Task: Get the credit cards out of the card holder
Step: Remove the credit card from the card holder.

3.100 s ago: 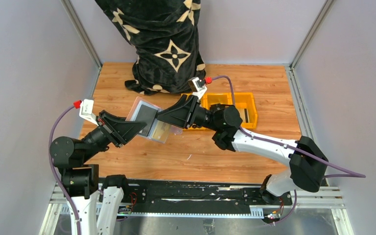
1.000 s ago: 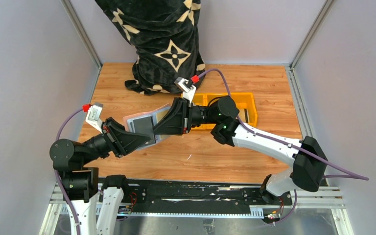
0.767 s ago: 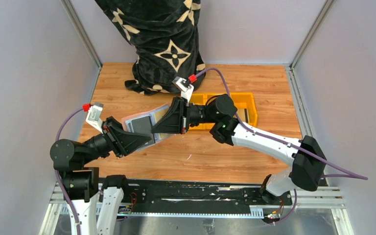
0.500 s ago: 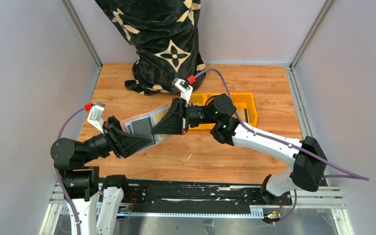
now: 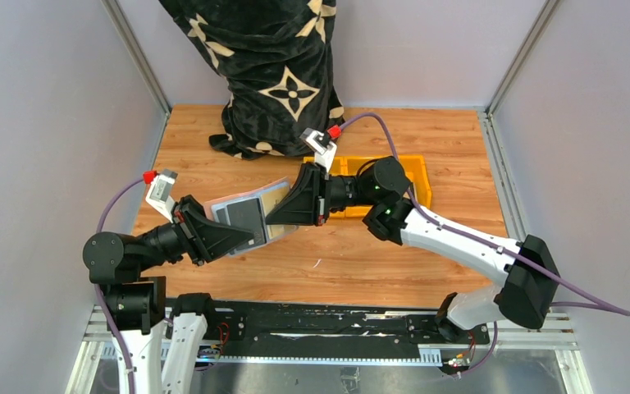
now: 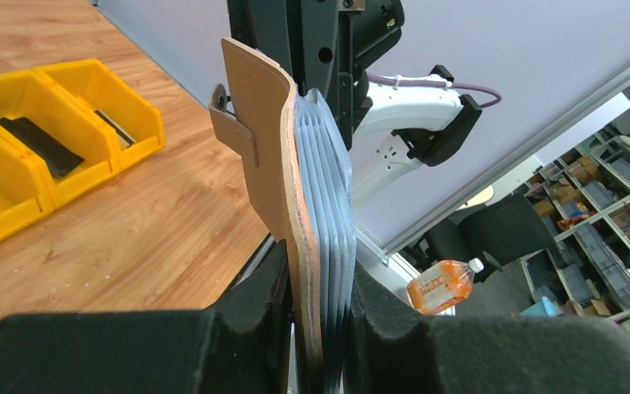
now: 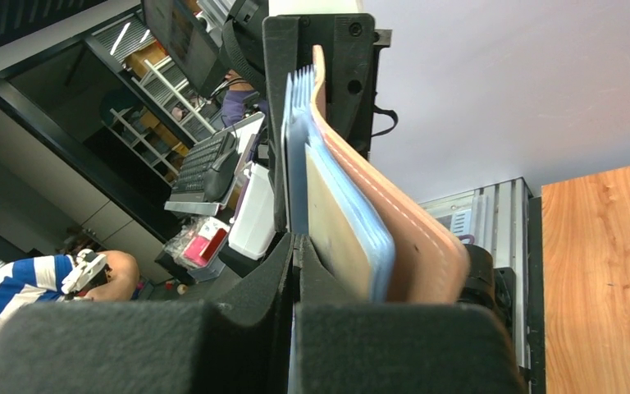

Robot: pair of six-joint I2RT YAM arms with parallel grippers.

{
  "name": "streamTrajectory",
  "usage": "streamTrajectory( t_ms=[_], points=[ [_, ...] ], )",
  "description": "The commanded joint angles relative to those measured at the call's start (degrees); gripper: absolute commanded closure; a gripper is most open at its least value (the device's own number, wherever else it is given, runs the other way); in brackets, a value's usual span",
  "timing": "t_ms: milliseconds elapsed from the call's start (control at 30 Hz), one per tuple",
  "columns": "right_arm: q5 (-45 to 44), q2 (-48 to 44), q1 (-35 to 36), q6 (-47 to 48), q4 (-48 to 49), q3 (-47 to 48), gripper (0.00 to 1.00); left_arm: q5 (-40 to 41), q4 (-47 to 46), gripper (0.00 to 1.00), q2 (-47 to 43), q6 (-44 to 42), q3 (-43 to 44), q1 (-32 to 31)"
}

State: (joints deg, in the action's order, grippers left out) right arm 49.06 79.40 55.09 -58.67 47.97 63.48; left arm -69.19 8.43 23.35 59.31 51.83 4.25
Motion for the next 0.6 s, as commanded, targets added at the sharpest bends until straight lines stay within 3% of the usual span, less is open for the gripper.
streamTrajectory(
  t_ms=[0,133,233,367,567],
  points=[
    [1.8,-2.6,-2.1,1.4,-0.3,-1.6,1.0,-1.2,-3.8,0.8,-0.1,1.7,1.0,-0.4],
    [1.5,-3.2,-2.1,0.7,0.9,-2.2,1.0,-0.5,-3.8,0.77,-0.3,1.6,1.0,-0.4],
    [1.5,-2.5,-1.9,-1.4,4.2,-1.9,0.81,0.0,-3.8,0.76,-0.4,1.5,0.5,-0.4],
    [1.1,-2.2,-0.7,-0.4,4.1,-1.2,0.66,1.1,-3.6,0.76,-0.3,1.3,0.4,-0.4],
    [0.3,-0.3,0.8,1.0,2.5,0.5,0.62,1.6,-3.2,0.72,-0.5,1.2,0.0,-0.4]
  ],
)
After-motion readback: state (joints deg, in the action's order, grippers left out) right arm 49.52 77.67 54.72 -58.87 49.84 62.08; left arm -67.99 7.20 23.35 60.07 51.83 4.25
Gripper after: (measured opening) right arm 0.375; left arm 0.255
